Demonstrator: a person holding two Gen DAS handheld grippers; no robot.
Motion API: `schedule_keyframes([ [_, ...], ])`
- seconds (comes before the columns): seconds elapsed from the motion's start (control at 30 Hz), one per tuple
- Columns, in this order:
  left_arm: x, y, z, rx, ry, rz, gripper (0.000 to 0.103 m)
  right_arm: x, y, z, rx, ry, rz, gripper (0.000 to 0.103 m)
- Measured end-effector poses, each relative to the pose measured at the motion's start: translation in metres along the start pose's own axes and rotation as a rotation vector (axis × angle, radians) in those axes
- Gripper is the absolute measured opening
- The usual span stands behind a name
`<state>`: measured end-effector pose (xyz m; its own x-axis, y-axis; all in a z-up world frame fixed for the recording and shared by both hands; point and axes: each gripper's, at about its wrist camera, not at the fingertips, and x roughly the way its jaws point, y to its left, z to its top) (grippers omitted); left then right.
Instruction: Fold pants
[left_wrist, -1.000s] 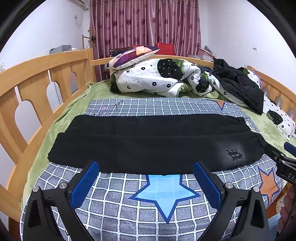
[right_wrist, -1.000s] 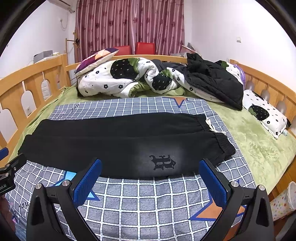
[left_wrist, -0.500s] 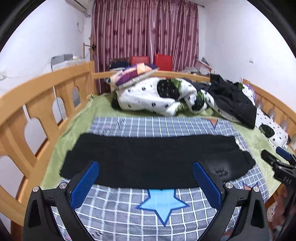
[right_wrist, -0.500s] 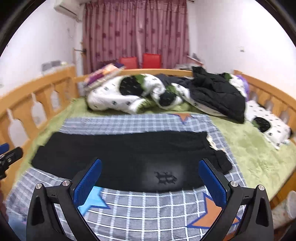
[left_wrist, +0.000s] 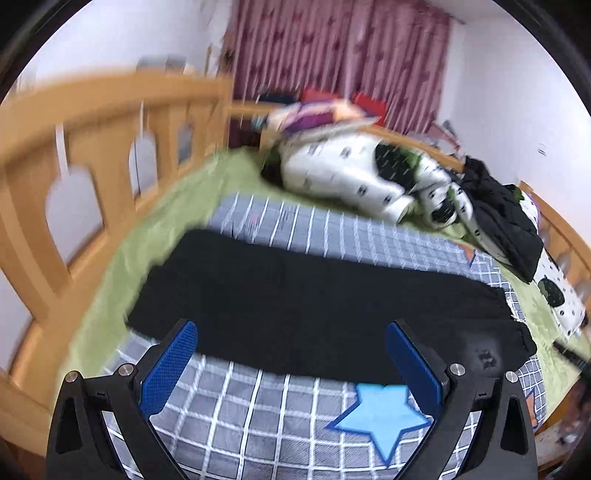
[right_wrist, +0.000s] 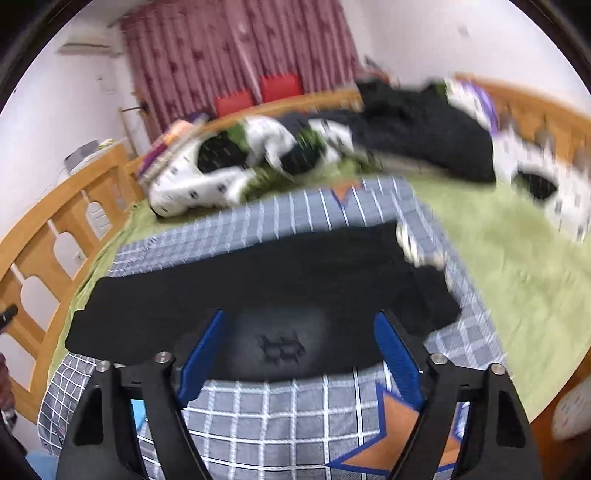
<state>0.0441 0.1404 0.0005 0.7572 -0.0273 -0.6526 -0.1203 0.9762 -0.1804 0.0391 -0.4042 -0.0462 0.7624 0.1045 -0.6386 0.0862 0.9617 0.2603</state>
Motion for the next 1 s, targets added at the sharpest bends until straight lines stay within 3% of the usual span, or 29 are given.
schedule_keyframes([
  [0.1, 0.042, 0.036, -0.027, -0.08, 0.051, 0.026, 0.102, 0.048, -0.027, -0.03, 0.011, 0.088, -0.038, 0.066],
  [0.2, 0.084, 0.067, -0.055, -0.159, 0.111, 0.053, 0.102, 0.086, -0.053, -0.063, 0.056, 0.143, -0.065, 0.065],
  [0.43, 0.153, 0.112, -0.08, -0.394, 0.179, -0.006, 0.094, 0.123, -0.09, -0.092, 0.236, 0.097, 0.003, 0.066],
  [0.53, 0.164, 0.119, -0.073, -0.447, 0.125, 0.038, 0.089, 0.139, -0.09, -0.086, 0.294, 0.096, 0.054, 0.066],
  [0.6, 0.172, 0.125, -0.067, -0.484, 0.122, 0.066, 0.081, 0.154, -0.087, -0.076, 0.309, 0.105, 0.044, 0.065],
  [0.63, 0.176, 0.127, -0.063, -0.5, 0.121, 0.085, 0.064, 0.161, -0.084, -0.071, 0.312, 0.112, 0.023, 0.062],
  [0.67, 0.181, 0.129, -0.058, -0.495, 0.14, 0.115, 0.029, 0.167, -0.081, -0.066, 0.307, 0.113, -0.003, 0.043],
  [0.7, 0.183, 0.13, -0.053, -0.474, 0.157, 0.133, 0.007, 0.17, -0.077, -0.062, 0.299, 0.116, -0.015, 0.025],
  [0.77, 0.172, 0.133, -0.045, -0.473, 0.121, 0.078, 0.007, 0.167, -0.068, -0.049, 0.268, 0.104, -0.035, 0.021],
  [0.87, 0.152, 0.128, -0.022, -0.469, 0.041, 0.02, 0.007, 0.141, -0.05, -0.026, 0.183, -0.003, -0.025, 0.02],
  [1.0, 0.154, 0.116, 0.019, -0.423, -0.01, 0.006, 0.007, 0.126, -0.029, 0.021, 0.109, -0.075, 0.007, 0.019],
])
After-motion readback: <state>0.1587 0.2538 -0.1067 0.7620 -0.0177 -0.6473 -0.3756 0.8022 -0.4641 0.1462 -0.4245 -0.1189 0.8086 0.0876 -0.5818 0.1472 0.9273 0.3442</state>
